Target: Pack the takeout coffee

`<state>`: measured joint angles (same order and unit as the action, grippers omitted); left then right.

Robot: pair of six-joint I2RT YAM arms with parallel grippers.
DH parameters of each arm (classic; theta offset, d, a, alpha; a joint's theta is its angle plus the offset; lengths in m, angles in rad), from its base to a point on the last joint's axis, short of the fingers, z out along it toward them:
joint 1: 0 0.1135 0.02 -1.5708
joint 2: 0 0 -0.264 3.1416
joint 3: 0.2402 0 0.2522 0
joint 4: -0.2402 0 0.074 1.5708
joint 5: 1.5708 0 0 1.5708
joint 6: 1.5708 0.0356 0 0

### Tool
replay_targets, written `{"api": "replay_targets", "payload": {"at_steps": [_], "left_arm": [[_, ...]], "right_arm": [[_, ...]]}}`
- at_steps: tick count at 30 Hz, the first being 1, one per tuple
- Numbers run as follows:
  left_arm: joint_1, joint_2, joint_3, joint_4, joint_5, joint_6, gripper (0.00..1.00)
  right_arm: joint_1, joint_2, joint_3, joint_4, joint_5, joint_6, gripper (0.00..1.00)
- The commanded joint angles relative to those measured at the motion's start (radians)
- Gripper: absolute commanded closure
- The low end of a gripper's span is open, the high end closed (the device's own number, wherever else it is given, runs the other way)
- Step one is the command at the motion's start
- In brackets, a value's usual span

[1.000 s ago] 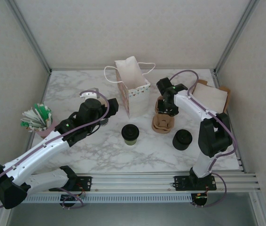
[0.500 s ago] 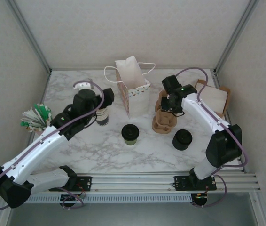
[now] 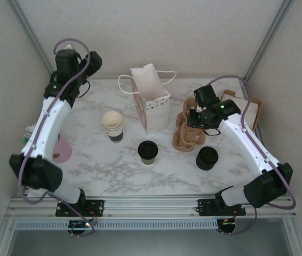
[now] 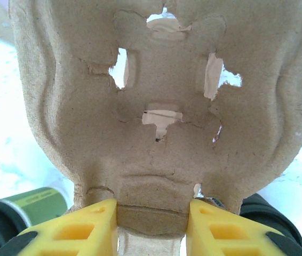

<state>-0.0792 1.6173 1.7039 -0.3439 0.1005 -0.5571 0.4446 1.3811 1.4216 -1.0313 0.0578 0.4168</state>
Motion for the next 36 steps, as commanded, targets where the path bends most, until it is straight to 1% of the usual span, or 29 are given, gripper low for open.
{"api": "replay_targets", "payload": {"at_steps": [1,4,8,13,16,20,24,29,32,36], "left_arm": [[0.035,0.161,0.098,0.004,0.133,-0.011,0.22],[0.038,0.325,0.221,0.011,0.171,0.006,0.23],[0.034,0.541,0.429,-0.016,0.234,0.012,0.25],[0.005,0.812,0.747,-0.096,0.307,0.052,0.28],[-0.012,0.915,0.840,-0.093,0.372,0.071,0.32],[-0.045,0.969,0.829,-0.064,0.428,0.094,0.33],[-0.089,0.992,0.800,-0.058,0.453,0.131,0.33],[-0.112,0.986,0.724,-0.022,0.538,0.144,0.35],[-0.128,0.979,0.694,-0.032,0.551,0.165,0.35],[-0.149,0.937,0.605,-0.006,0.561,0.175,0.36]], "right_arm": [[-0.004,-0.048,0.078,-0.068,-0.079,-0.043,0.67],[-0.004,-0.073,0.132,-0.096,-0.128,-0.059,0.66],[-0.004,-0.092,0.199,-0.119,-0.196,-0.074,0.66],[-0.004,-0.101,0.257,-0.131,-0.229,-0.078,0.65],[-0.003,-0.098,0.293,-0.132,-0.255,-0.077,0.65],[-0.003,-0.095,0.331,-0.122,-0.275,-0.074,0.65],[-0.003,-0.086,0.371,-0.111,-0.271,-0.068,0.66],[-0.004,-0.079,0.400,-0.105,-0.264,-0.062,0.67],[-0.004,-0.082,0.395,-0.096,-0.263,-0.058,0.67],[-0.004,-0.086,0.384,-0.087,-0.262,-0.052,0.67]]}}
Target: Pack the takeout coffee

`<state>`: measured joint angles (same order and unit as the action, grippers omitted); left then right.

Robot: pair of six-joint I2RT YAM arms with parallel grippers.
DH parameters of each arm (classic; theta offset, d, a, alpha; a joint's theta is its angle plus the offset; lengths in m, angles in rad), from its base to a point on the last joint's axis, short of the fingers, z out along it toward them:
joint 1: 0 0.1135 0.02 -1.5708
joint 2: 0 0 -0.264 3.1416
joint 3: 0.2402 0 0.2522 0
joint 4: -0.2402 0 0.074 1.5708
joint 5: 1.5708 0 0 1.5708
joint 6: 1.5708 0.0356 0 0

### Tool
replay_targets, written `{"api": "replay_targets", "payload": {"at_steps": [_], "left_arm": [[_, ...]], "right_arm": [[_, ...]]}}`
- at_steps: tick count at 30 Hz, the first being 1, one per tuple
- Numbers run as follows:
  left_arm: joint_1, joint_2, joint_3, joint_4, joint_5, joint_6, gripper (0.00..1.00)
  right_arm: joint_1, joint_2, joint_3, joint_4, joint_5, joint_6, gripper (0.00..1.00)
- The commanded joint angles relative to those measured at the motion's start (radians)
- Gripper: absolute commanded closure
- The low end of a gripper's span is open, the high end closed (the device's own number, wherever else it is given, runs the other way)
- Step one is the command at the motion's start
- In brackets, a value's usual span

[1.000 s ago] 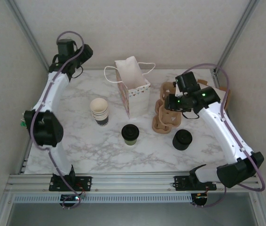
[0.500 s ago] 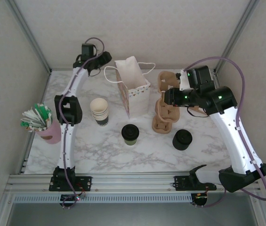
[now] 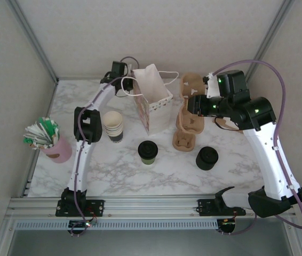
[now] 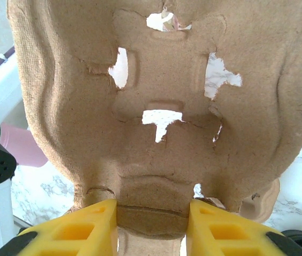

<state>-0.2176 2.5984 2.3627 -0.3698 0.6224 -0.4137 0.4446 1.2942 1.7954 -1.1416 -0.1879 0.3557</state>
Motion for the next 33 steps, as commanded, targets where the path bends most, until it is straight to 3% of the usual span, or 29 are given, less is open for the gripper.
{"api": "replay_targets", "payload": {"at_steps": [1,8,33], "left_arm": [[-0.015,-0.057,-0.075,0.030,0.039,0.033,0.36],[-0.048,-0.134,-0.249,0.117,0.052,0.028,0.36],[-0.209,-0.258,-0.524,0.262,0.048,0.002,0.36]], "right_arm": [[-0.004,0.001,0.009,0.023,-0.016,0.011,0.67],[-0.004,-0.019,-0.002,0.034,-0.016,0.022,0.68],[-0.003,-0.096,-0.032,0.038,-0.040,0.049,0.69]]}}
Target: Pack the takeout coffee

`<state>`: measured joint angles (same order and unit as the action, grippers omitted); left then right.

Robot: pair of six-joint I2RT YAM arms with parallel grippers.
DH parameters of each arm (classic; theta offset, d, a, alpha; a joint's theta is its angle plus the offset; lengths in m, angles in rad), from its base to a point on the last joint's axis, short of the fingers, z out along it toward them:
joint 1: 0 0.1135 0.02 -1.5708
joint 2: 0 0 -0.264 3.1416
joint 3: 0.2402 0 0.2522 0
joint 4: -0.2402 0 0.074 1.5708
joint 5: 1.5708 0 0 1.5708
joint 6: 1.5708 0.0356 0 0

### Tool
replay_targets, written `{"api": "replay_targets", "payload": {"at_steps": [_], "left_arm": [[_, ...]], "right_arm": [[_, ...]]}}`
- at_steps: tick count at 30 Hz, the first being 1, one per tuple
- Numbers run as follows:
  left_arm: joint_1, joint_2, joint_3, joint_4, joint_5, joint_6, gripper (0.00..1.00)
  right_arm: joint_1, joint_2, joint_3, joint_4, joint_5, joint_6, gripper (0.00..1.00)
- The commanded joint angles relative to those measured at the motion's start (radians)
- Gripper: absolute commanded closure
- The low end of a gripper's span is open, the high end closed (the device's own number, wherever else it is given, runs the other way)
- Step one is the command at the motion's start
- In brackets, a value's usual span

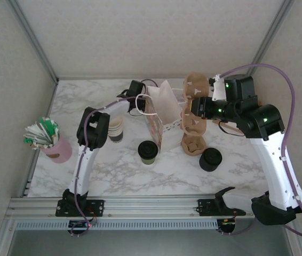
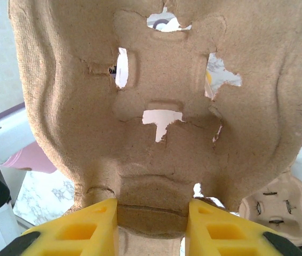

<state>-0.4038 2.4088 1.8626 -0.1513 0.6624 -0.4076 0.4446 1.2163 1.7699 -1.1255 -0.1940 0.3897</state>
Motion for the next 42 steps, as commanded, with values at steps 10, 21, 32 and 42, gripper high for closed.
{"api": "replay_targets", "payload": {"at_steps": [10,21,32,42], "left_arm": [[-0.071,-0.152,-0.148,0.118,-0.003,-0.031,0.36],[-0.033,-0.160,0.010,0.037,-0.038,-0.048,0.26],[0.063,-0.235,0.101,-0.031,-0.027,-0.074,0.07],[0.155,-0.574,-0.254,0.119,-0.073,-0.112,0.00]], "right_arm": [[-0.004,0.010,0.003,0.045,-0.075,0.022,0.69],[-0.004,0.100,0.058,0.076,-0.189,0.007,0.69],[-0.003,0.209,0.090,0.133,-0.276,-0.048,0.69],[-0.001,0.275,0.113,0.152,-0.329,-0.068,0.70]]}}
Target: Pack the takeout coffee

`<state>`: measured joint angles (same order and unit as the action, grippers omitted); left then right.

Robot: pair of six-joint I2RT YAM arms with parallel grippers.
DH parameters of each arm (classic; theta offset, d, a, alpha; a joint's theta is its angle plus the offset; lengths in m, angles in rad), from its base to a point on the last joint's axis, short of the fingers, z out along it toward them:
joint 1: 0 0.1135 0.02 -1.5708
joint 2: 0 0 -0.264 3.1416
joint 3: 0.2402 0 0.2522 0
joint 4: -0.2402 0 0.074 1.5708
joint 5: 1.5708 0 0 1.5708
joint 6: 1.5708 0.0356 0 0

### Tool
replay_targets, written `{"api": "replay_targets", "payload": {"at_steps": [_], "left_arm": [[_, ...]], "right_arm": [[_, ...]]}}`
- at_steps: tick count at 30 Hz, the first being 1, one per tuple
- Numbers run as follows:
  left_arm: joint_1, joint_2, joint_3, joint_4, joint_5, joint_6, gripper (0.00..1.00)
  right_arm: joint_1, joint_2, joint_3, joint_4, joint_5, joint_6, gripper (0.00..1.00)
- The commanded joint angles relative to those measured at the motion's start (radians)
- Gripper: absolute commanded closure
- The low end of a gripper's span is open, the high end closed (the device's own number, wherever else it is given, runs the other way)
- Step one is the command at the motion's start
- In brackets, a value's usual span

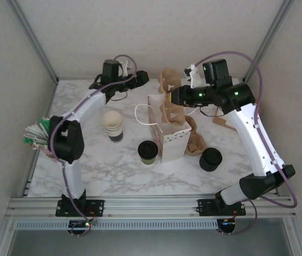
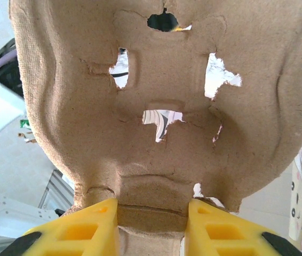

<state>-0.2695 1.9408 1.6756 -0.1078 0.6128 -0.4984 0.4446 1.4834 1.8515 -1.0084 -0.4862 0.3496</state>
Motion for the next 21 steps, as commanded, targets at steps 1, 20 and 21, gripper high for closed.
{"api": "replay_targets", "payload": {"at_steps": [1,20,21], "left_arm": [[0.028,-0.143,-0.108,0.086,-0.027,-0.026,0.00],[-0.067,-0.725,-0.528,0.021,-0.103,-0.055,0.07],[-0.076,-0.741,-0.543,0.018,-0.107,-0.060,0.08]], "right_arm": [[-0.002,0.011,0.025,0.047,-0.038,-0.031,0.70],[0.024,0.030,-0.064,0.148,-0.086,-0.156,0.70],[0.025,0.033,-0.067,0.148,-0.087,-0.160,0.70]]}}
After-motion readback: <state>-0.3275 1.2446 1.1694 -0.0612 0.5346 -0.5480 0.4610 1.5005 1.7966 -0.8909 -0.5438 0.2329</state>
